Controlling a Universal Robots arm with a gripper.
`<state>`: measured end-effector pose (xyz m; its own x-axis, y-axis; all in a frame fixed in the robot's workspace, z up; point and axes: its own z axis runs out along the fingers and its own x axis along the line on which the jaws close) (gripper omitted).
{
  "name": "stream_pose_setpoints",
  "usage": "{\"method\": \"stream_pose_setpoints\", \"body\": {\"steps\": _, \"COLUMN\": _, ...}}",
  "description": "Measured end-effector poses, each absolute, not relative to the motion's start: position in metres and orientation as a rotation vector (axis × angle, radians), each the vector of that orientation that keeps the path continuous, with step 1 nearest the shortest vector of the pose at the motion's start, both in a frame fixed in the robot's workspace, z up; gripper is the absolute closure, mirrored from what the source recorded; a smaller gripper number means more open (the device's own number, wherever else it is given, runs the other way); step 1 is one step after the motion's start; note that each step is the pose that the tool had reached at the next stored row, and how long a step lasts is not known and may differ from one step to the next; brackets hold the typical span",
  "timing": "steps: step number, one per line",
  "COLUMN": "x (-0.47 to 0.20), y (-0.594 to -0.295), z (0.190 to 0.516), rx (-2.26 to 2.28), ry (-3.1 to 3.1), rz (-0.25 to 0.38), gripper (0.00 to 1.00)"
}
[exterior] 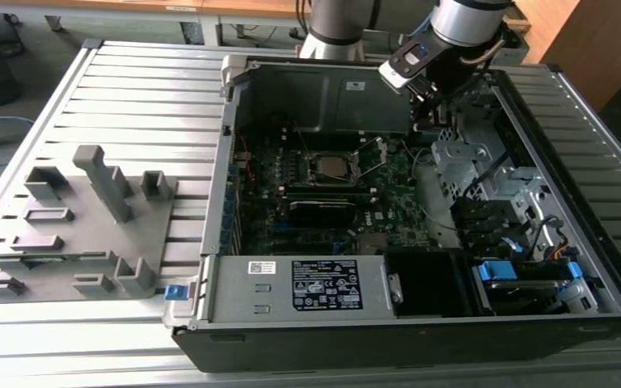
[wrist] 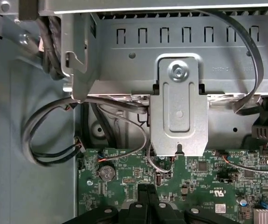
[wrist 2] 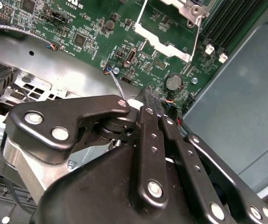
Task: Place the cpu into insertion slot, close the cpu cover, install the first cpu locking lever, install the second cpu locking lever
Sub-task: 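Close the cpu cover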
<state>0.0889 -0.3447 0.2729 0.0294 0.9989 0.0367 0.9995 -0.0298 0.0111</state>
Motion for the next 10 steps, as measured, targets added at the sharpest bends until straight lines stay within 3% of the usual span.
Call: {"method": "stream_pose_setpoints", "body": {"steps": 10, "x": 0.084, "y": -0.351, "z": 0.260, "rx": -2.241, "ry": -2.176, "rz": -0.053, "gripper": 0.90}}
